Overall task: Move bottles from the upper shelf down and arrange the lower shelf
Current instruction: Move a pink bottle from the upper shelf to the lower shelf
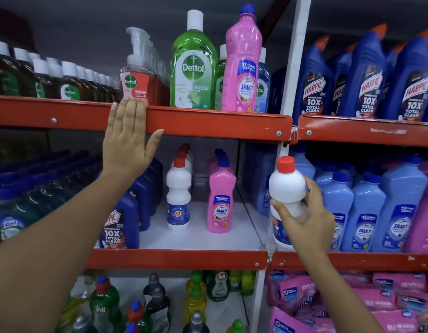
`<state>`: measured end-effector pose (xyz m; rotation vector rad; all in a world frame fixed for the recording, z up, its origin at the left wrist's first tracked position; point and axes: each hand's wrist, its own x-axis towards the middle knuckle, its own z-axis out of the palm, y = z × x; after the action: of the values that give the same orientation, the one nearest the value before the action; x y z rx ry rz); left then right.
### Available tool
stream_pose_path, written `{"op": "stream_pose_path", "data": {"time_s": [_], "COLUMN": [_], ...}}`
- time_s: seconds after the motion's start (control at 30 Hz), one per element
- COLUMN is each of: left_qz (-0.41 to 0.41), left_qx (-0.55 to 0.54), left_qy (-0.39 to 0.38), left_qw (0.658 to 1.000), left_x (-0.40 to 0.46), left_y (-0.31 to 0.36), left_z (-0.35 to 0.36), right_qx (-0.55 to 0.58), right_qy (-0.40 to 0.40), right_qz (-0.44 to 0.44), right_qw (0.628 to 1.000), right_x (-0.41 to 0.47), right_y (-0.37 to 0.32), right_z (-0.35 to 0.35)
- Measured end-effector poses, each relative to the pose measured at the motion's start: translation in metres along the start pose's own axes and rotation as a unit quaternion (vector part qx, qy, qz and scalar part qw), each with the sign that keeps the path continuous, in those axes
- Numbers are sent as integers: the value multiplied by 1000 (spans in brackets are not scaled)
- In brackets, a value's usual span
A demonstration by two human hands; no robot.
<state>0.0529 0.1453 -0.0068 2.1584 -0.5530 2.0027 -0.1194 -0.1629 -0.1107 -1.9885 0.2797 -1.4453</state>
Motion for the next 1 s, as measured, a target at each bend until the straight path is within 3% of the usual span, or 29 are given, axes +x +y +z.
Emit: {"op": "stream_pose_path", "data": {"time_s": [0.33,0.63,1.0], "left_qz": [17,25,22], "left_qx": [-11,-14,-10], "left_qy": [32,58,87], "left_qw": [999,998,996], "left_x": [1,2,2], "left_y": [-3,-7,-8], "left_z": [3,15,20], "right_qx": [170,173,114], "right_qy": [-41,-78,-101], "right_qz": [49,75,46], "right_qw": [983,979,987], "right_x": [-48,-76,-88], "right_y": [-76,-100,-103], "right_z": [89,171,193]}}
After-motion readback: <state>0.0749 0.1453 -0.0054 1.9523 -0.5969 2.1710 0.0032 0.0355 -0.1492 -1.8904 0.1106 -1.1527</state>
